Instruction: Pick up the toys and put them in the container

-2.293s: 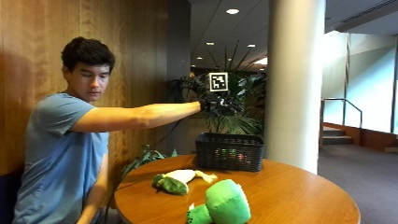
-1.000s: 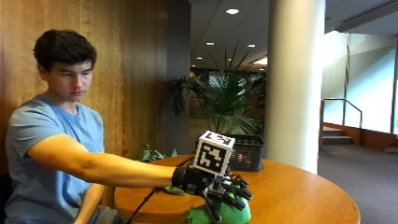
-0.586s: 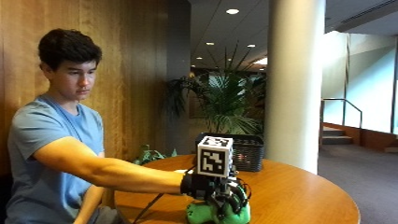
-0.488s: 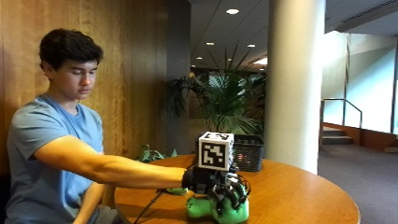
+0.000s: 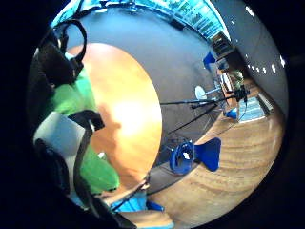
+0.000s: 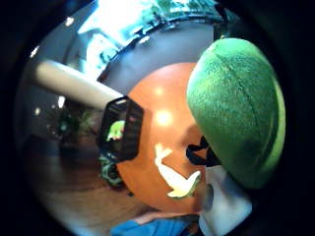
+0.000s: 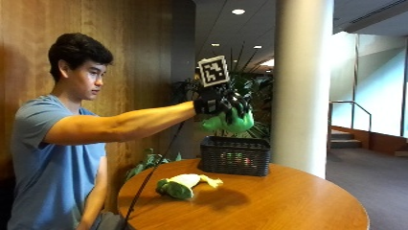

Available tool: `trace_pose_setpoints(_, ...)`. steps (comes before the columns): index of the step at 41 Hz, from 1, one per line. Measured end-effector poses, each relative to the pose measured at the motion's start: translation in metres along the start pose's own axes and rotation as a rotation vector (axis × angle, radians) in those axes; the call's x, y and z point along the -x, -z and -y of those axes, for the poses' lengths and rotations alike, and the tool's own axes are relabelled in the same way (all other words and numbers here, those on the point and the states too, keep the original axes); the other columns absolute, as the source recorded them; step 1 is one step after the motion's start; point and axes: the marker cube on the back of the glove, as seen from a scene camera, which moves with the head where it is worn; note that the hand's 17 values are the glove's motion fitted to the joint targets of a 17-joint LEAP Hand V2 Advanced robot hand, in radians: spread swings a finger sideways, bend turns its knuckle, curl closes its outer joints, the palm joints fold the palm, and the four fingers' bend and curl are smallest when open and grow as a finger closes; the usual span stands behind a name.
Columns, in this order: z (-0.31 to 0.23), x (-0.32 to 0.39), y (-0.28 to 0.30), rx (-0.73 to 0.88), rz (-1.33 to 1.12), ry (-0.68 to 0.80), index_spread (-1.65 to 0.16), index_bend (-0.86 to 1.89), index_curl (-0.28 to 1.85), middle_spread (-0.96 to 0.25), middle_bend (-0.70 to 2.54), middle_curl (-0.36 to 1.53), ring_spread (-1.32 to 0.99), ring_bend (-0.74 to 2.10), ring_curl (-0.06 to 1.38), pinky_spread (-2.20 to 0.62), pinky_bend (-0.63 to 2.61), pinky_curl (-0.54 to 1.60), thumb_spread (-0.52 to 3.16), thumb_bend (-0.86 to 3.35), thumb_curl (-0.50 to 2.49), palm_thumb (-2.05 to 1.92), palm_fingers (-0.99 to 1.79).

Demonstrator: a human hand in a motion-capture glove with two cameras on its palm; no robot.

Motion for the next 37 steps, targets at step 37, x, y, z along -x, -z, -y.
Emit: trace_pose_setpoints(37,0.019,0.307,-0.023,0.024,-0.019,0.14,-0.36,0.09,0.29,-0.37,0.41,0.62,-0.44,1.12,0.55,-0.37,1.26,0.37,0.93,0.05,0.74,0.59,0.72)
